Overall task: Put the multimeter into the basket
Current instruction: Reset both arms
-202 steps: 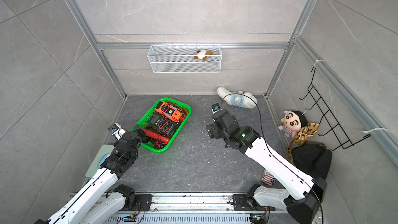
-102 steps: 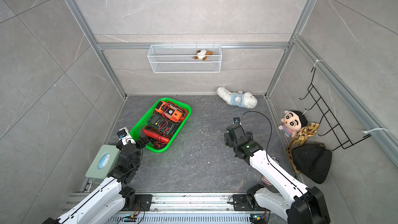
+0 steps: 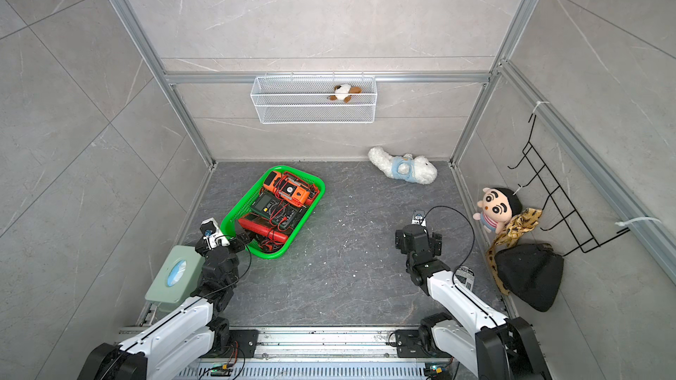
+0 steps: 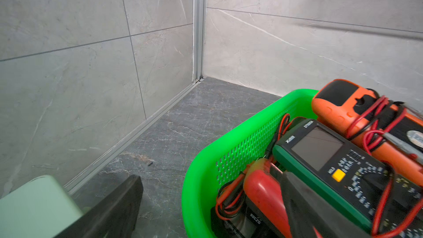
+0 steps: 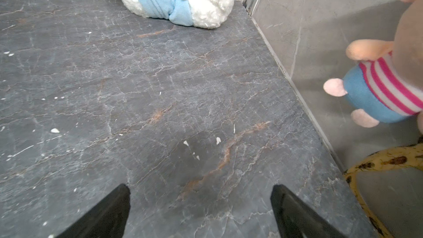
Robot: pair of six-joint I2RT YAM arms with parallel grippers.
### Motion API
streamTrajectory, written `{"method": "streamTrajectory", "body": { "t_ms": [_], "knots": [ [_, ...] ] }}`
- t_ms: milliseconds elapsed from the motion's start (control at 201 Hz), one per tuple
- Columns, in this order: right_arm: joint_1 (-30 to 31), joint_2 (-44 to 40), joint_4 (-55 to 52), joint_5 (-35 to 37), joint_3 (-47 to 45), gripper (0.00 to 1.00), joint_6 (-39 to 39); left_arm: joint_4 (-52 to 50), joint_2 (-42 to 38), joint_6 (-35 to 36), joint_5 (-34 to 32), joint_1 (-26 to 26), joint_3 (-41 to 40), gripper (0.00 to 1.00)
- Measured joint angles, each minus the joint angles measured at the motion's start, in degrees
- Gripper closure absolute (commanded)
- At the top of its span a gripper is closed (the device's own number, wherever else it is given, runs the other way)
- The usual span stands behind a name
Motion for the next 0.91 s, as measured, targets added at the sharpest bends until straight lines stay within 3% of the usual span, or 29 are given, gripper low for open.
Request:
{"method": "streamTrajectory", "body": {
  "t_ms": [294, 572, 906],
  "knots": [
    [-7.7, 7.4, 15.0, -4.6, -1.9, 0.0, -0.7, 11.6, 10.9, 0.0, 6.0, 9.3, -2.1, 0.02],
    [-11.8, 10.3, 23.6, -10.8, -2.2, 0.0, -1.2, 21.6, 20.9, 0.8, 8.9, 11.3, -1.9, 0.02],
    [-14.4, 22.1, 38.3, -19.3, -2.7, 0.0, -2.6, 27.9, 26.6, -0.4, 9.1, 14.0, -1.0, 0.02]
  ]
}}
